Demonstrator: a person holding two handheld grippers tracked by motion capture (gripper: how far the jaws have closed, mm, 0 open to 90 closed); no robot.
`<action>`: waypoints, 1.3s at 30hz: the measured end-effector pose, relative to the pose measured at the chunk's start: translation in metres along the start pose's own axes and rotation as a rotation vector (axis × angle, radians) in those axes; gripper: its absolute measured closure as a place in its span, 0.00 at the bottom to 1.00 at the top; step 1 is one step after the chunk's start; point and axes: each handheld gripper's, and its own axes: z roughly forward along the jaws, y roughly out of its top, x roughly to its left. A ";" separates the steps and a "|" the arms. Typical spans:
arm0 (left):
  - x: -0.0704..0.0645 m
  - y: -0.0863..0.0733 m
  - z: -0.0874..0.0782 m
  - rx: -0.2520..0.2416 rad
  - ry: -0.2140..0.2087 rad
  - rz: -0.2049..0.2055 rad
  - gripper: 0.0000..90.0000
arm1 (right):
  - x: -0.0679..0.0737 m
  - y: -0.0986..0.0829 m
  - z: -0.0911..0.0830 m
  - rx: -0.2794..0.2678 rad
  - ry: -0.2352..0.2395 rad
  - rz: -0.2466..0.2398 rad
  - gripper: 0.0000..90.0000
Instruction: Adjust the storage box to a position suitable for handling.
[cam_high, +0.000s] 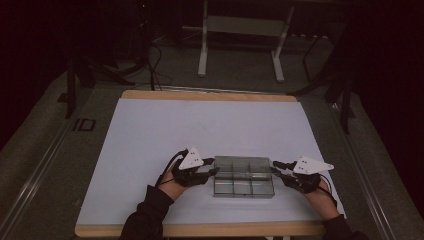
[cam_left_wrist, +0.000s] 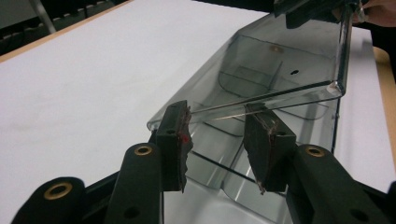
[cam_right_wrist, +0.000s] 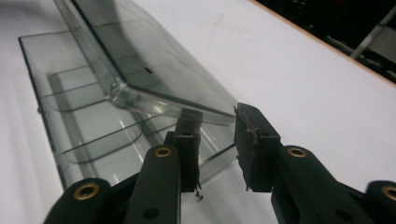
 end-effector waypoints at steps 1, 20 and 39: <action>0.000 0.001 0.000 -0.005 0.001 0.001 0.69 | 0.000 0.001 0.000 -0.004 -0.006 -0.002 0.80; 0.012 0.017 0.008 -0.034 0.062 -0.010 0.84 | -0.013 0.015 0.002 -0.018 -0.048 0.008 0.89; 0.030 0.021 0.022 -0.035 0.087 -0.083 0.87 | -0.027 0.027 0.015 -0.021 -0.072 0.050 0.89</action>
